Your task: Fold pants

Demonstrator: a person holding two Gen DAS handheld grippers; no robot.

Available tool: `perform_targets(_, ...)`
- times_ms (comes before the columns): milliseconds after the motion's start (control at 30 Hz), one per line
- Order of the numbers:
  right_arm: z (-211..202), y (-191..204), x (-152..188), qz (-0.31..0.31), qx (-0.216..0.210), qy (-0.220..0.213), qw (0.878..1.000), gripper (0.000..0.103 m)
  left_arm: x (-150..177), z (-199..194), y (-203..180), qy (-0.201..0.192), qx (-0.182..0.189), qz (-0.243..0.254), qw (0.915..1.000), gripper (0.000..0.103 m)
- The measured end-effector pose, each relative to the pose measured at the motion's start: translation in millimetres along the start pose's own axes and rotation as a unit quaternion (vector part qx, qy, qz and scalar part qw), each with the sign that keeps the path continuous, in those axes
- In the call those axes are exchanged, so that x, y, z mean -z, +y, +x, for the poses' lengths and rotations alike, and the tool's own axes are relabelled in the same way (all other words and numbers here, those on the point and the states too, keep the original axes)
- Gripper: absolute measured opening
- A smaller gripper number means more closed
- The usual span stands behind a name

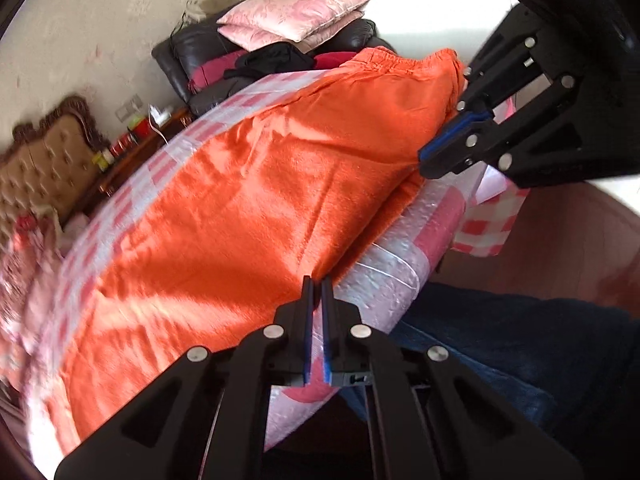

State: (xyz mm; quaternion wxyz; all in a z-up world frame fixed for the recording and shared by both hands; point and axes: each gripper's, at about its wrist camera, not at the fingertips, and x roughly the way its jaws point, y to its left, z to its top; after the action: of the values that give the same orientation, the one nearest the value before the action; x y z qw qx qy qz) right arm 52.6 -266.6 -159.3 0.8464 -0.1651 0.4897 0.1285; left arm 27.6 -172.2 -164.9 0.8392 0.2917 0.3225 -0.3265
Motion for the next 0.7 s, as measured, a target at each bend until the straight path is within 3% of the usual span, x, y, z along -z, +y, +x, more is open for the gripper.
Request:
perform_targets(67, -11.3, -15.6, -4.8, 0.027, -0.023, -0.017, 0.999, 0.014, 1.8, -9.8, 9.2, -0.002, 0.034, -0.034, 0.9989, 0.005)
perform_targets(100, -17.0, -23.3, -8.3, 0.045, -0.029, -0.032, 0.998, 0.025, 3.6, -19.0, 19.6, -0.01, 0.052, -0.067, 0.9964, 0.007)
perform_targets(133, -21.9, -30.1, -12.0, 0.063, -0.034, -0.046, 0.996, 0.04, 5.6, -26.4, 30.2, -0.017, 0.057, -0.097, 0.9935, 0.011)
perform_targets(233, -27.4, -49.2, -26.8, 0.119, -0.057, -0.087, 0.987, 0.055, 14.1, -42.1, 73.7, -0.042, 0.036, -0.198, 0.9787, 0.013)
perform_targets(300, -13.9, -53.8, -37.2, 0.147, -0.049, -0.091, 0.984, 0.057, 19.8, -36.4, 94.4, -0.034, 0.012, -0.238, 0.9707, 0.013)
perform_targets(400, 12.0, -44.2, -48.4, 0.142, -0.027, -0.067, 0.987, 0.057, 29.7, -14.0, 100.7, 0.003, 0.002, -0.24, 0.9708, 0.013)
perform_targets(500, 29.0, -22.4, -48.4, 0.106, 0.005, -0.044, 0.993, 0.057, 40.9, -10.3, 97.2, 0.018, 0.006, -0.239, 0.9708, 0.013)
perform_targets(567, 39.7, -8.1, -41.7, 0.083, 0.028, -0.02, 0.996, 0.057, 51.7, -10.3, 92.5, 0.034, -0.011, -0.225, 0.9736, 0.013)
perform_targets(600, 37.3, -5.9, -38.4, 0.082, 0.036, -0.029, 0.996, 0.058, 58.0, -14.2, 93.1, 0.029, -0.013, -0.225, 0.9738, 0.013)
perform_targets(700, 36.4, -8.4, -33.7, 0.097, 0.039, -0.017, 0.994, 0.065, 82.6, -31.4, 101.4, 0.025, -0.014, -0.254, 0.9667, 0.014)
